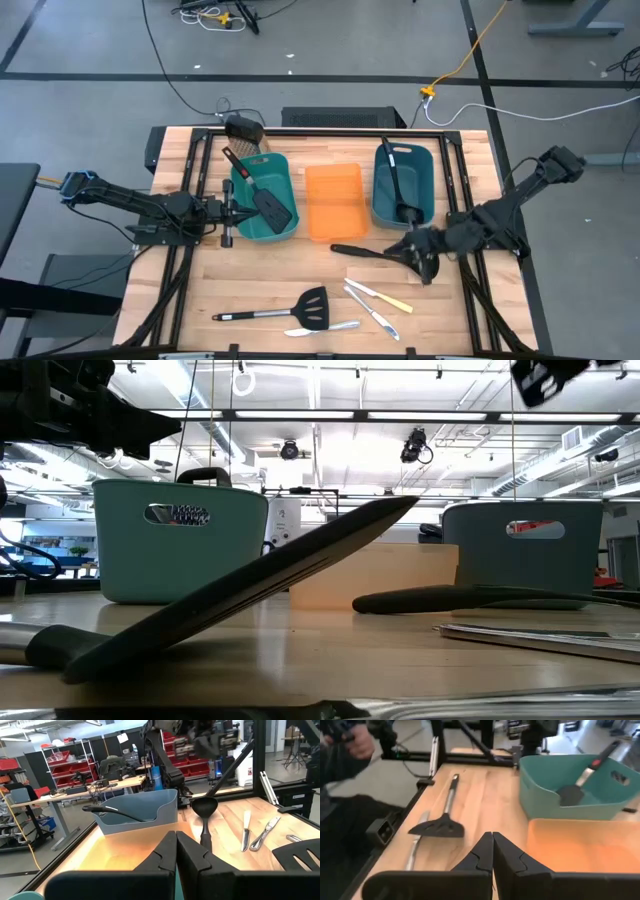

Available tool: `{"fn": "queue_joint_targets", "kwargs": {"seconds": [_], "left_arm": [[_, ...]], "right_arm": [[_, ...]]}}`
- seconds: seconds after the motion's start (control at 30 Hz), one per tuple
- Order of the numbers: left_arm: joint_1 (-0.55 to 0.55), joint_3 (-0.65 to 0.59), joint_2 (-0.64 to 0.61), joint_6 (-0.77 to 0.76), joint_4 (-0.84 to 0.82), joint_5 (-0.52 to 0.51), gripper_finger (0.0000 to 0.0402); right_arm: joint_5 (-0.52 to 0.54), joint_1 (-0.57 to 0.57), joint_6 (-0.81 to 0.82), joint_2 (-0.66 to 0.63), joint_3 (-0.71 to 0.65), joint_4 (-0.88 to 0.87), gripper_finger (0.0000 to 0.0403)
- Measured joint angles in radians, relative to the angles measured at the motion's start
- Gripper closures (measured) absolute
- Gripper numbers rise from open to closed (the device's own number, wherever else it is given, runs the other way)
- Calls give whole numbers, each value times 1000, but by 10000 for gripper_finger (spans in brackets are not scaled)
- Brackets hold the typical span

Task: Pick & Place Kitchen Items
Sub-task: Put the yellow table knife into the orange bin

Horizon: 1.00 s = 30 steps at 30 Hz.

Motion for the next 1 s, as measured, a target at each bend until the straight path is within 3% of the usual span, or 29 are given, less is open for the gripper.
{"fn": "queue_joint_targets", "kwargs": {"seconds": [0.2,0.4,0.73,1.0], "left_arm": [[0,0,0,-1,-1,0,394],[0,0,0,-2,-1,0,394],[0,0,0,-14,-1,0,394],[0,0,0,-31,-1,1,394]], "right_arm": [[68,84,251,196,231,-381,397],[-65,104,535,403,430,-682,391],[-330,102,852,614,524,-798,302],[-385,102,939,736,524,-751,214]]}}
